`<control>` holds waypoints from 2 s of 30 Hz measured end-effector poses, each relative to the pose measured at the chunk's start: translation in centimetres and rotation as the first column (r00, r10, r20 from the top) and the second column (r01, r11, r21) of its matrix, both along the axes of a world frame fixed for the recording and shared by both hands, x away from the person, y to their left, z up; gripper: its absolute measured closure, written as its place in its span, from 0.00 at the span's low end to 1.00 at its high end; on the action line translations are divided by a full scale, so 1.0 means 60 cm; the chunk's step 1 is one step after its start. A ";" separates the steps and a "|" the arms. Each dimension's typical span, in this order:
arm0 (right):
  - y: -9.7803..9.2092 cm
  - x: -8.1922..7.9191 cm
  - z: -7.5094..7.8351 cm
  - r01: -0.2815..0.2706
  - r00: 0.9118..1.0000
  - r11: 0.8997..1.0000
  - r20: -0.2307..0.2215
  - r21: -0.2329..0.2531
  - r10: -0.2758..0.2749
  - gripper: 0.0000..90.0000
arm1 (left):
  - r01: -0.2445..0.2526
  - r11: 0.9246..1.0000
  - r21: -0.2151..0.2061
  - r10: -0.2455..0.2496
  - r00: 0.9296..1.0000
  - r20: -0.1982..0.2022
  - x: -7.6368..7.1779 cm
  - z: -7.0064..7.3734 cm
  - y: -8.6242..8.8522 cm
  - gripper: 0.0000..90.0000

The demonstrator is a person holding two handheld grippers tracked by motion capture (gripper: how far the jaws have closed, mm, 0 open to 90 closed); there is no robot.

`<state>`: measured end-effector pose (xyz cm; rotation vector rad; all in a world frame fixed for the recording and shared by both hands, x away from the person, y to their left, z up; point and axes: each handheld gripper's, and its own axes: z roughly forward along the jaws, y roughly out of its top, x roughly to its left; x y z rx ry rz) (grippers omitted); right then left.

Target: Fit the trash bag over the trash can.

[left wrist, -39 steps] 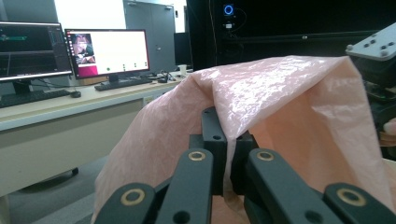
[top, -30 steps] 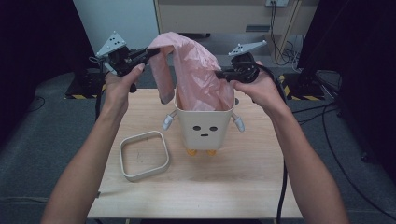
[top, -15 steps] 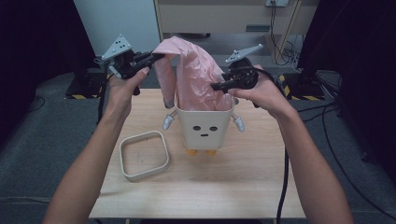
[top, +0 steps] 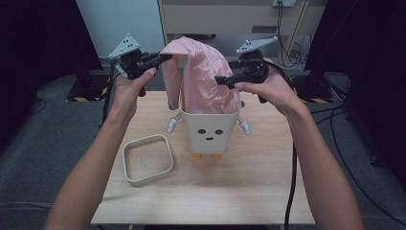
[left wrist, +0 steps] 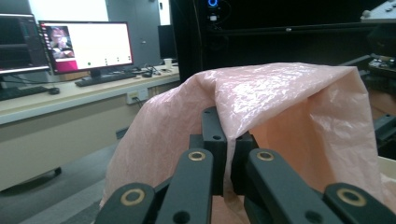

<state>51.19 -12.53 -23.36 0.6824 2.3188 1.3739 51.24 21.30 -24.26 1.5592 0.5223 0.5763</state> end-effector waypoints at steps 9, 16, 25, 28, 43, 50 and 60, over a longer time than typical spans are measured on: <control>0.050 0.029 0.016 -0.023 1.000 1.000 0.000 0.015 0.023 0.31 | 0.033 0.999 0.034 -0.034 0.999 0.006 -0.002 0.007 -0.019 0.99; 0.065 0.047 0.017 -0.029 0.999 0.999 -0.013 0.023 0.029 0.56 | 0.047 0.998 0.048 -0.045 0.999 -0.028 -0.007 0.004 -0.021 0.99; 0.069 0.049 0.014 -0.029 0.999 0.999 -0.020 0.025 0.030 1.00 | 0.044 0.997 0.071 -0.042 0.999 -0.030 -0.010 -0.005 -0.023 0.95; 0.070 0.048 0.014 -0.030 0.999 0.999 -0.020 0.020 0.030 1.00 | 0.044 0.996 0.072 -0.042 0.999 -0.029 -0.012 -0.006 -0.023 0.95; 0.067 0.047 0.016 -0.022 1.000 0.999 -0.022 0.029 0.022 1.00 | -0.078 0.995 0.068 0.081 0.995 -0.049 -0.043 -0.042 -0.010 0.40; 0.066 0.048 0.015 -0.021 0.999 0.999 -0.027 0.036 0.022 1.00 | -0.073 0.995 0.074 0.079 0.994 -0.074 -0.047 -0.073 0.009 0.38; 0.060 0.047 0.015 -0.018 1.000 0.998 -0.025 0.053 0.019 1.00 | -0.040 0.991 0.126 0.051 0.995 -0.088 -0.070 -0.121 0.011 0.39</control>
